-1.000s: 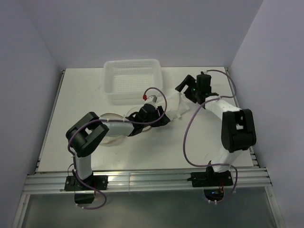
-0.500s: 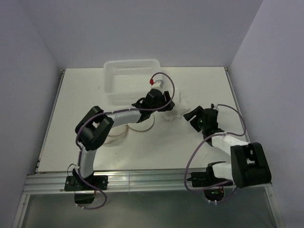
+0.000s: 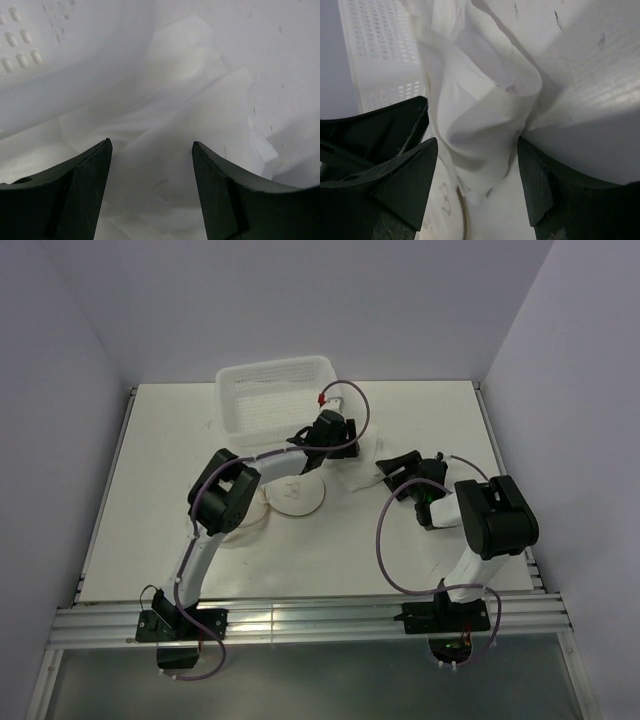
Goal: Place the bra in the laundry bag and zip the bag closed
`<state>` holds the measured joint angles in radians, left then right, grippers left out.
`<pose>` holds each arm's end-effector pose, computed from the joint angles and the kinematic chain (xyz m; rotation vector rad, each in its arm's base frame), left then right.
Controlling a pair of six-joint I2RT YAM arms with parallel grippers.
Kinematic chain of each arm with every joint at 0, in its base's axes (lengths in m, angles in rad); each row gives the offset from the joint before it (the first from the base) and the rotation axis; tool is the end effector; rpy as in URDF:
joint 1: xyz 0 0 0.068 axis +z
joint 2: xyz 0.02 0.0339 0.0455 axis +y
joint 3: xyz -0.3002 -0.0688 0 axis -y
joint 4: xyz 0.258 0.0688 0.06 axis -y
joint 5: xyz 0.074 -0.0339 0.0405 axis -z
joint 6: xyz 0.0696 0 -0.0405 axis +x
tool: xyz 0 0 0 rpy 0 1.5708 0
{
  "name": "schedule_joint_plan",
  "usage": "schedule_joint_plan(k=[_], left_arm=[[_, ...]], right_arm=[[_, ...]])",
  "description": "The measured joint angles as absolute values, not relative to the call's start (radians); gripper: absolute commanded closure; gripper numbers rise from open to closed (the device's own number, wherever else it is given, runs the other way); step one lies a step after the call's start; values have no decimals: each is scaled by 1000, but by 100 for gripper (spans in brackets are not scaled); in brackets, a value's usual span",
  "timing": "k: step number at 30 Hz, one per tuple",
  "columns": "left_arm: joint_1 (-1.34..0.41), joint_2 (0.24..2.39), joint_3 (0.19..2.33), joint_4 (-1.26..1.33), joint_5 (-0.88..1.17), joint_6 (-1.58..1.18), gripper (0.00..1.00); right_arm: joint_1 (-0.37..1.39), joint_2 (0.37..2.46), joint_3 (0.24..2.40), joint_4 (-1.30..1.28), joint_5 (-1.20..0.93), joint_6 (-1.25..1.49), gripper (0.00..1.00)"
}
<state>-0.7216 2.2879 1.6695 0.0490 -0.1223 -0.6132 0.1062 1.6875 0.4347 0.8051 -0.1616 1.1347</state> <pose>0.4431 -0.3786 0.1619 0.0457 2.2061 -0.6409 0.3182 0.0452 0.1236 0.9587 1.9188 0.9247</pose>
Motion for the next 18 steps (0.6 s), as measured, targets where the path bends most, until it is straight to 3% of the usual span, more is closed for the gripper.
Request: schedule_joint_plan(k=[1, 4, 6, 7, 11, 14, 18], left_arm=[[-718, 2306, 1697, 39, -122, -611, 29], [-710, 2328, 1723, 36, -120, -603, 31], [-710, 2328, 1722, 38, -118, -603, 32], [-710, 2327, 1721, 40, -114, -604, 32], [-708, 2298, 1657, 79, -82, -623, 31], [-706, 2236, 1560, 115, -54, -640, 29], [-725, 2099, 1402, 151, -19, -664, 27]], right_arm=[[107, 1707, 447, 820, -162, 1147, 30], [109, 1747, 473, 831, -158, 1170, 53], [109, 1773, 483, 829, -155, 1182, 74], [109, 1781, 485, 828, -152, 1187, 91], [109, 1779, 486, 820, -142, 1182, 100], [109, 1708, 465, 768, -133, 1135, 100], [111, 1420, 456, 554, -99, 986, 100]])
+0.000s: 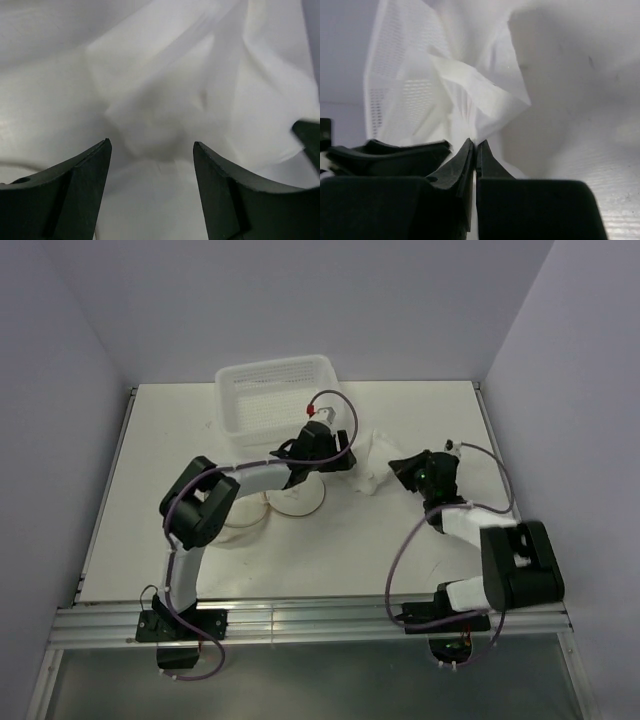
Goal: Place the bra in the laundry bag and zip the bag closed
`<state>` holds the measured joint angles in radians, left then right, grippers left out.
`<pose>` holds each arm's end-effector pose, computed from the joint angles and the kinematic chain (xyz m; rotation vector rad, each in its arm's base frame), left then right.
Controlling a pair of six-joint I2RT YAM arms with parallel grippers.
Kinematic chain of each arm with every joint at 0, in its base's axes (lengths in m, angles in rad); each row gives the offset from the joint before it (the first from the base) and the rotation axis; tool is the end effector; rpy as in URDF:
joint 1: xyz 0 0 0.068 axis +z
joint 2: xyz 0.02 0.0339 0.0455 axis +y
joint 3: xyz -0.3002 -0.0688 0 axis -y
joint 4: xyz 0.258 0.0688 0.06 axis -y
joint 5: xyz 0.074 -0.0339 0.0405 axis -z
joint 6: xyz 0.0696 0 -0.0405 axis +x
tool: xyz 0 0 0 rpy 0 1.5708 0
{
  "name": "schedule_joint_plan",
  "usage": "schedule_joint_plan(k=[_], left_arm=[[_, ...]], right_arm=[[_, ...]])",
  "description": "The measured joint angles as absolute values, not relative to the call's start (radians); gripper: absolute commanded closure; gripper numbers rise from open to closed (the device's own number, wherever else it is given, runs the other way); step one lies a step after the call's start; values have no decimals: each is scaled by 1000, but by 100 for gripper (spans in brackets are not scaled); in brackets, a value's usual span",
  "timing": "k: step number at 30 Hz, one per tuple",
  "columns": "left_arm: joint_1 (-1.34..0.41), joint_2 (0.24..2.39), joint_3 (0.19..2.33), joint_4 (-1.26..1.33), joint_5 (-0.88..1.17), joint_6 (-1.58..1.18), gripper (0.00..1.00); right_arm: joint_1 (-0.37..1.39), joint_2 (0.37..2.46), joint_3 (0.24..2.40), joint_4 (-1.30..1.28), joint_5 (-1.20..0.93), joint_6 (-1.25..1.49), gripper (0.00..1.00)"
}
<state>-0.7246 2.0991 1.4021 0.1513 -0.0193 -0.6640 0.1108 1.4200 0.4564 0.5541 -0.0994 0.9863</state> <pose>0.3980 -0.3506 0.1786 0.0553 2.2223 -0.7839 0.3002 0.0403 0.1756 0.8158 1.9022 0.7955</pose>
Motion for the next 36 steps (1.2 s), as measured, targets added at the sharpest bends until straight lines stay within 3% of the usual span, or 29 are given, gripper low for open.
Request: schedule_joint_plan(k=[3, 7, 12, 16, 21, 29, 36], left_arm=[[-758, 1945, 1258, 197, 1, -691, 25], [-809, 1706, 1106, 236, 9, -719, 23], [-835, 1334, 944, 242, -19, -721, 18], [-836, 1083, 867, 243, -26, -686, 15], [-840, 870, 729, 247, 31, -614, 4], [-850, 853, 682, 276, 240, -492, 1], [-850, 1044, 708, 324, 458, -405, 1]], right_arm=[[125, 1166, 494, 367, -80, 859, 100], [204, 973, 687, 64, -35, 683, 100], [424, 937, 986, -258, 15, 495, 100], [575, 939, 1077, -467, 19, 390, 100], [682, 928, 1114, -678, -19, 305, 100], [868, 959, 1122, -799, -142, 228, 100], [902, 878, 1122, -832, -287, 165, 100]])
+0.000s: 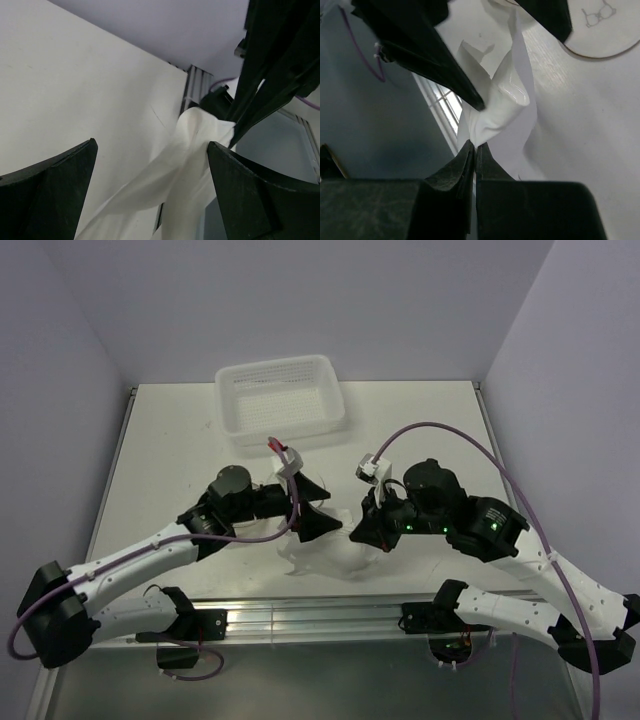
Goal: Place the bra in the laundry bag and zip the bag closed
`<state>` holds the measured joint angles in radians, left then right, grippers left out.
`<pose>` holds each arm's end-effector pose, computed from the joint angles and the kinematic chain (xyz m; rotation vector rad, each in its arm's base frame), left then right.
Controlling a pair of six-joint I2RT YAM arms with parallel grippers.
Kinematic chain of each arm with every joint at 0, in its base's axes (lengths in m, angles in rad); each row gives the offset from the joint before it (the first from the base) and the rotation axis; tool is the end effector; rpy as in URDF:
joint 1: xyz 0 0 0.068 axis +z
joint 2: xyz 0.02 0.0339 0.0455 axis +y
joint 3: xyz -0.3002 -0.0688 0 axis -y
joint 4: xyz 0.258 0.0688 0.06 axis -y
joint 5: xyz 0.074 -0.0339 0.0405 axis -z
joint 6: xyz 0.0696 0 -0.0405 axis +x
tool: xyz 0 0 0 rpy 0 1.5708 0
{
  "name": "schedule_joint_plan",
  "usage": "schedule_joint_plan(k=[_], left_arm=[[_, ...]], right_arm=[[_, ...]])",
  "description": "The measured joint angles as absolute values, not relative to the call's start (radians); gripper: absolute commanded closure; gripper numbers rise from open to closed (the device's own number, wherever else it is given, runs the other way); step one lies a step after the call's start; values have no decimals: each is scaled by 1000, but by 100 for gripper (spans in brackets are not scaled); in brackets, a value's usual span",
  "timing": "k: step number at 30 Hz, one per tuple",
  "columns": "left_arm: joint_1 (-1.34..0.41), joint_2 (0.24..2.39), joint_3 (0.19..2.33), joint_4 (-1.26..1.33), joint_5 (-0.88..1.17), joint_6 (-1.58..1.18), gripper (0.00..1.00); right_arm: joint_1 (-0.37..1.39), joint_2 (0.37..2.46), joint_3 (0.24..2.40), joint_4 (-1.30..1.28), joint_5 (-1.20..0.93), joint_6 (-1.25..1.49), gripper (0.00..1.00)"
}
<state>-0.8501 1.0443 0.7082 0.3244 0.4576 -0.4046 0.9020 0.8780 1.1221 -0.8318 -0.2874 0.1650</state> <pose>0.1544 -0.2224 0.3430 0.7596 1.5765 -1.3109 0.0969 0.1544 0.3870 -0.9831 2.0572 0.9021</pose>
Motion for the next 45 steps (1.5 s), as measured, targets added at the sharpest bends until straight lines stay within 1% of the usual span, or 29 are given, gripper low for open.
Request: schedule_joint_plan(k=[3, 6, 9, 14, 19, 23, 29, 33, 36, 38, 39, 40, 42, 44, 45], left_arm=[[-849, 1147, 734, 351, 582, -404, 1], [-844, 1189, 738, 390, 693, -416, 1], [-844, 1181, 735, 428, 778, -440, 1], [-866, 1112, 691, 466, 842, -475, 1], [-887, 1099, 645, 478, 842, -487, 1], [-878, 1101, 646, 427, 754, -465, 1], [-857, 1089, 669, 414, 704, -452, 1], [-905, 1122, 676, 408, 716, -448, 1], [-956, 1153, 675, 371, 719, -439, 5], [-974, 1157, 675, 347, 720, -437, 26], [-977, 1155, 675, 343, 720, -435, 41], [-978, 1154, 675, 340, 719, -432, 75], [-977, 1149, 674, 332, 713, -430, 100], [-977, 1143, 674, 336, 706, -427, 100], [-977, 1141, 674, 338, 701, -428, 100]], right_arm=[[909, 852, 1122, -844, -319, 146, 100], [913, 852, 1122, -868, -335, 134, 100], [914, 856, 1122, -867, -331, 128, 100], [914, 864, 1123, -861, -311, 123, 100], [914, 889, 1145, -862, -329, 110, 100], [921, 908, 1159, -849, -376, 97, 100], [931, 897, 1158, -846, -394, 87, 100], [932, 884, 1158, -831, -381, 86, 100], [932, 895, 1160, -819, -364, 86, 100], [932, 907, 1163, -815, -354, 84, 100], [932, 915, 1168, -815, -347, 83, 100], [932, 920, 1172, -813, -342, 83, 100], [932, 923, 1178, -807, -333, 83, 100], [931, 921, 1178, -802, -325, 84, 100], [931, 920, 1178, -797, -319, 85, 96]])
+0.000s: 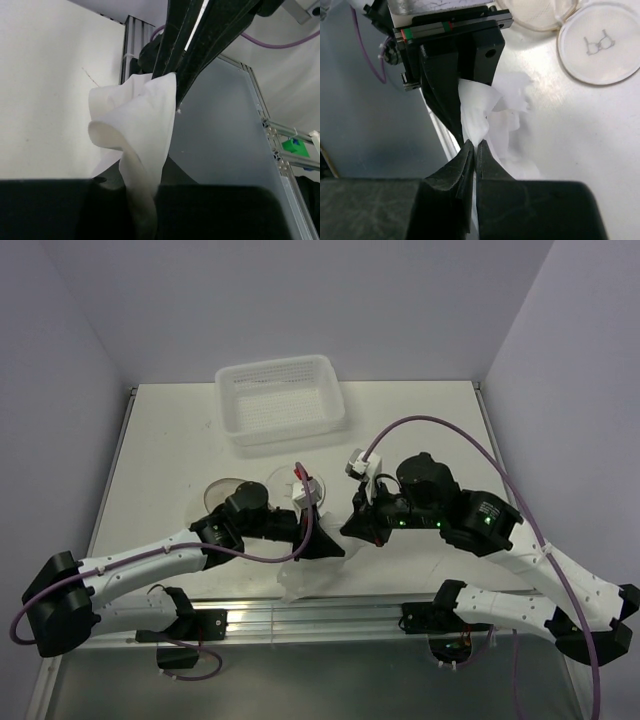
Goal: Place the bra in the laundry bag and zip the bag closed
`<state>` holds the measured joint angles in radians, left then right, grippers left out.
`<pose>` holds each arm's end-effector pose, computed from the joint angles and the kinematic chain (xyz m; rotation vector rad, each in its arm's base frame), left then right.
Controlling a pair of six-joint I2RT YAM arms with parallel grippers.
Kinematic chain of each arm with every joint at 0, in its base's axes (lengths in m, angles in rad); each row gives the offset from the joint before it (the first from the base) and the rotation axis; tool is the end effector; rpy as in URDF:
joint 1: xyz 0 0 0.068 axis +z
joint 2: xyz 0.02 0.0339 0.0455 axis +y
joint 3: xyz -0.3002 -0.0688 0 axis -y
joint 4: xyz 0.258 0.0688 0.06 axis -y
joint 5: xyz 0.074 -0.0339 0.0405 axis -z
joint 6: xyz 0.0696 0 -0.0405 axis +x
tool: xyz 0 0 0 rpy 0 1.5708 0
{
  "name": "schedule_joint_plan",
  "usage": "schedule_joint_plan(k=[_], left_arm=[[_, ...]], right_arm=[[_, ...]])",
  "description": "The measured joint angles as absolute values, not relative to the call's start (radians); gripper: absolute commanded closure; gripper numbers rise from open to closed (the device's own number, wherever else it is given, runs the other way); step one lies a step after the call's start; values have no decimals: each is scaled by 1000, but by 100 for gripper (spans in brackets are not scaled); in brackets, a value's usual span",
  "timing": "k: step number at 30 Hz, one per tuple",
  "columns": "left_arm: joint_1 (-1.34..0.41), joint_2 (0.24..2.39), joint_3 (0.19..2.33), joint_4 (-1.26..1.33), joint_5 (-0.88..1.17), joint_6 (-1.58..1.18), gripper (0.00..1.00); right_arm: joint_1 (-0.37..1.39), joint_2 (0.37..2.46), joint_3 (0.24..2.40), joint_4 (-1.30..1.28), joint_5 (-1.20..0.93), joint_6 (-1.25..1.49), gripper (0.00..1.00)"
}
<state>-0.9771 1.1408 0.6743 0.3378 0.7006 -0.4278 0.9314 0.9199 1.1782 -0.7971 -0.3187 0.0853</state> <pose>0.1186 -0.2559 0.3076 1.0831 1.6340 -1.5804 0.0973 0.1675 0.4044 -1.0938 1.9373 0.9228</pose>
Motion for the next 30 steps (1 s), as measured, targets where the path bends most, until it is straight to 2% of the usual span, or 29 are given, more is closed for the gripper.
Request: schedule_joint_plan(k=[2, 3, 4, 5, 6, 10, 13, 23, 30], left_arm=[[-977, 1137, 674, 344, 684, -431, 100], [-977, 1134, 673, 349, 676, -432, 100], [-975, 1127, 668, 358, 668, -435, 100], [-972, 1119, 659, 367, 665, -440, 100], [-966, 1106, 644, 381, 664, -450, 100], [-914, 1058, 559, 520, 685, -530, 100], [-878, 1053, 519, 648, 727, -619, 100], [-870, 1164, 511, 1135, 888, -921, 100], [-869, 1163, 506, 1168, 891, -949, 100]], right_arm=[[931, 907, 1169, -780, -306, 94, 75], [929, 893, 1156, -759, -299, 102, 44], [925, 870, 1135, -728, -288, 118, 30], [921, 836, 1100, -682, -280, 117, 8], [917, 799, 1069, -654, -275, 129, 1], [897, 614, 888, -497, -281, 136, 0], [876, 548, 822, -421, -333, 125, 0], [740, 627, 787, -231, -598, 88, 0], [730, 693, 745, -117, -775, 132, 2]])
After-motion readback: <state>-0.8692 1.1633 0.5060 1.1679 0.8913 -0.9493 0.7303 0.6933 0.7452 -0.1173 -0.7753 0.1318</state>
